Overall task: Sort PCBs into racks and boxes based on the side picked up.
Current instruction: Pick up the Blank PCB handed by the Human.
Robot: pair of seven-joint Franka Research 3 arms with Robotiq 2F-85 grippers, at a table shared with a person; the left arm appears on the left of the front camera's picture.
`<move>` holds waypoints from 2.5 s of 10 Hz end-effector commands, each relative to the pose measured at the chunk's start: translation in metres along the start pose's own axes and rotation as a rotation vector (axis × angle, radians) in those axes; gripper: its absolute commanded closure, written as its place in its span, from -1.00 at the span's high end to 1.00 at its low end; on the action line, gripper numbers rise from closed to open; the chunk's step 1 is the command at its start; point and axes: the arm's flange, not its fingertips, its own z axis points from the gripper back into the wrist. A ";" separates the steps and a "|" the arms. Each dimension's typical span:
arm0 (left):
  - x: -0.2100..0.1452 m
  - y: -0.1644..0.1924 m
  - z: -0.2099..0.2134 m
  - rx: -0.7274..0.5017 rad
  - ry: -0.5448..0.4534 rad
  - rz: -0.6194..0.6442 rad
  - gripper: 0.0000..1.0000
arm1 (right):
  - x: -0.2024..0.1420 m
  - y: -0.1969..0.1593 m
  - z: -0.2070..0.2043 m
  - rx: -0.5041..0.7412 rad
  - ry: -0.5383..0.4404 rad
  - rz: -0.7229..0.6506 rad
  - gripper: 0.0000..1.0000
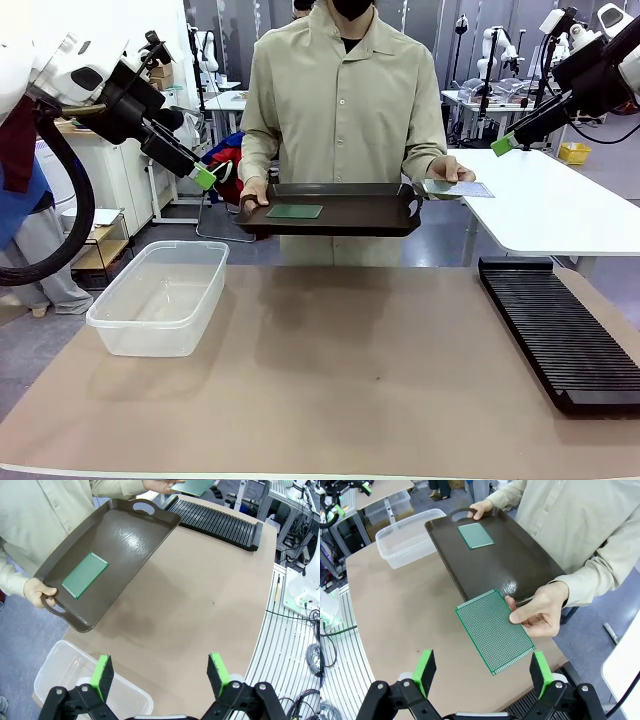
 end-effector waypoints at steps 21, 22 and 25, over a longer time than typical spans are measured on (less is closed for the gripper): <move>-0.001 -0.001 0.001 -0.007 0.002 0.001 1.00 | -0.088 -0.151 -0.081 0.567 0.121 -1.279 1.00; -0.001 -0.001 0.001 -0.007 0.002 0.001 1.00 | -0.092 -0.154 -0.089 0.605 0.139 -1.312 1.00; -0.001 -0.001 0.001 -0.007 0.002 0.001 1.00 | -0.107 -0.155 -0.110 0.723 0.111 -1.325 1.00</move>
